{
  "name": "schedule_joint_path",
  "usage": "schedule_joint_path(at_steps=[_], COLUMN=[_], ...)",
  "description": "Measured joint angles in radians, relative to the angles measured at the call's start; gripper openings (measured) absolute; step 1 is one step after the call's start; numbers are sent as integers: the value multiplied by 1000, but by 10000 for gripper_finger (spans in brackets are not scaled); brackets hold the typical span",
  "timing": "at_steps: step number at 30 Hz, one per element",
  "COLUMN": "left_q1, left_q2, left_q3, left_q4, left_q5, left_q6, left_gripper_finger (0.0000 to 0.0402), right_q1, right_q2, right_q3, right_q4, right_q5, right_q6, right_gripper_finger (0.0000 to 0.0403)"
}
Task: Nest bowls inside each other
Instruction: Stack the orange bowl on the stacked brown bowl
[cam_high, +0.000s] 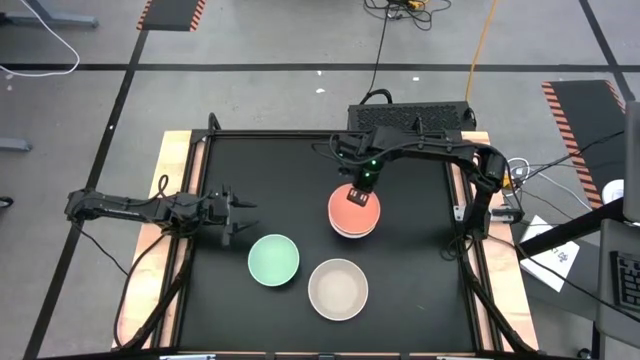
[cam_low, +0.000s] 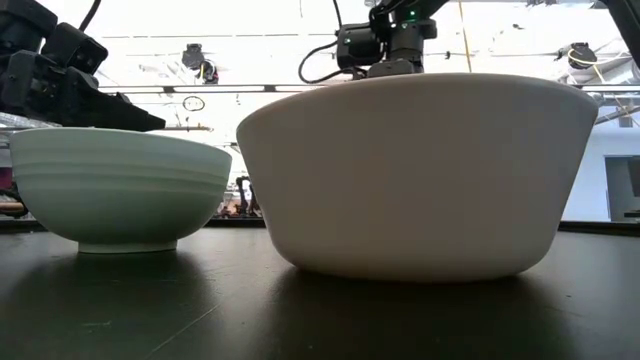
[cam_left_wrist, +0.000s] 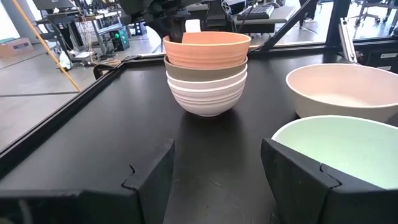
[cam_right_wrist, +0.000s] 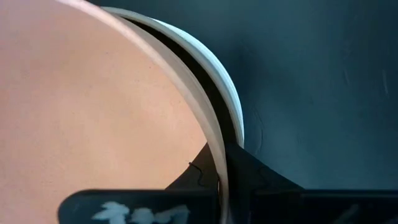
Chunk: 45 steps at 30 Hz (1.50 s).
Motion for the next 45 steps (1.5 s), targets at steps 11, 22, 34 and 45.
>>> schedule_joint_path(at_steps=[11, 22, 34, 45], left_q1=[0, 0, 0, 0], left_q2=[22, 58, 58, 58], left_q3=[0, 0, -1, -1], left_q4=[-1, 2, 6, 7], left_q5=[4, 0, 3, 4], left_q6=[-2, -2, -3, -3], left_gripper_finger=[241, 241, 241, 241], right_q1=[4, 6, 21, 22], right_q2=[96, 58, 48, 39], right_q3=[5, -2, -2, -2], right_q4=[-18, 27, 65, 64], right_q5=[-23, 3, 6, -27], right_q6=[-18, 1, 12, 43], right_gripper_finger=[0, 8, 126, 182])
